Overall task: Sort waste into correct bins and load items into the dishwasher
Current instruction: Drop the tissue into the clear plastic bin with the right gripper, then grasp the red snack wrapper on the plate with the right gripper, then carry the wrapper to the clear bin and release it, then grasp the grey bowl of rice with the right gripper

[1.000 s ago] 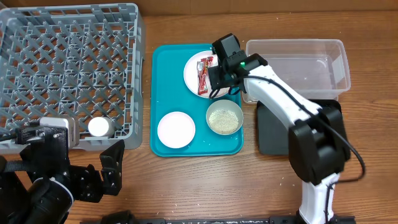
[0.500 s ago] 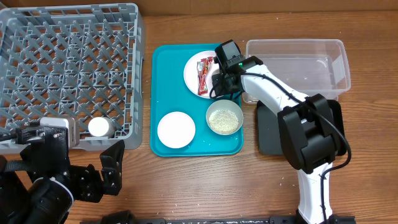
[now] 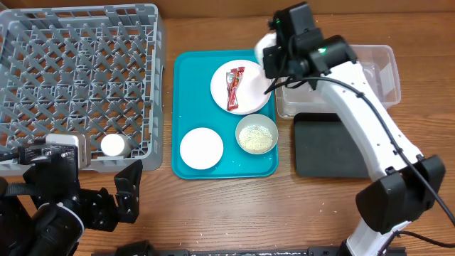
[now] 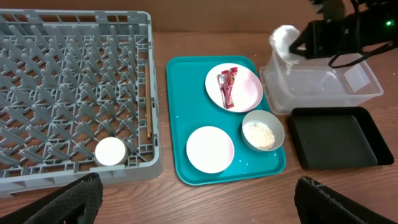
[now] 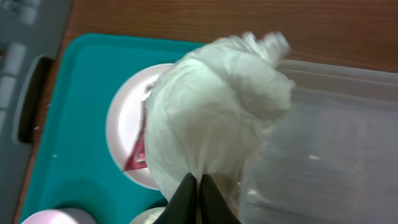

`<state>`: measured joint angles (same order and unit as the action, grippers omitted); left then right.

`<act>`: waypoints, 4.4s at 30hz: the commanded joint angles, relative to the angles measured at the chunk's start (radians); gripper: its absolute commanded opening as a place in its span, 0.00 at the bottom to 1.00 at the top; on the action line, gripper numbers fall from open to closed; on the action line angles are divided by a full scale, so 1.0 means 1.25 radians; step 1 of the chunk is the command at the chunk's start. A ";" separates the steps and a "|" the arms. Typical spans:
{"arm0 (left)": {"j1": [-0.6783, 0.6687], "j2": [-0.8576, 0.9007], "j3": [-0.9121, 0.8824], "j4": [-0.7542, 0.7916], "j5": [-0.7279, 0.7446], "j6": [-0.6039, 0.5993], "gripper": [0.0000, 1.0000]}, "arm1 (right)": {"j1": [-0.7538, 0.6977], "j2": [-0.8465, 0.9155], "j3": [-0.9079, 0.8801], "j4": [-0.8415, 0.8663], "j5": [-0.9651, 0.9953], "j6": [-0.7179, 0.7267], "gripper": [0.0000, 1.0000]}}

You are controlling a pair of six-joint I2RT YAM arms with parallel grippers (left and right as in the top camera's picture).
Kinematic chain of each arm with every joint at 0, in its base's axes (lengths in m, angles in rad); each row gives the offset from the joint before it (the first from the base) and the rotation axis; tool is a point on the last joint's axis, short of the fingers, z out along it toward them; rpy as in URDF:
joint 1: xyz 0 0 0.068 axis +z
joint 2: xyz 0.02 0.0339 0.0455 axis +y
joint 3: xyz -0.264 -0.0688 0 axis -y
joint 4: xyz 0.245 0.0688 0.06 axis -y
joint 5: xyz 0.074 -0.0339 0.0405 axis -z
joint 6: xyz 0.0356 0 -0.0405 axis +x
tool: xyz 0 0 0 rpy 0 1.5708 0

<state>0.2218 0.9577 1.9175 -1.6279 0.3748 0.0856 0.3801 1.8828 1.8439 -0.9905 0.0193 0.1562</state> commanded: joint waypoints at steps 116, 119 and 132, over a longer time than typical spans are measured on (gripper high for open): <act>-0.004 -0.002 -0.003 0.001 0.006 0.019 1.00 | -0.002 0.011 -0.065 0.110 -0.118 0.085 0.04; -0.004 -0.002 -0.003 0.001 0.006 0.019 1.00 | -0.058 -0.037 -0.065 0.057 -0.115 0.085 0.04; -0.004 -0.002 -0.003 0.001 0.006 0.019 1.00 | -0.210 0.008 -0.151 -0.004 -0.073 0.061 0.35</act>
<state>0.2218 0.9577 1.9175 -1.6279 0.3748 0.0856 0.1188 1.9026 1.6489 -0.9947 -0.0837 0.2531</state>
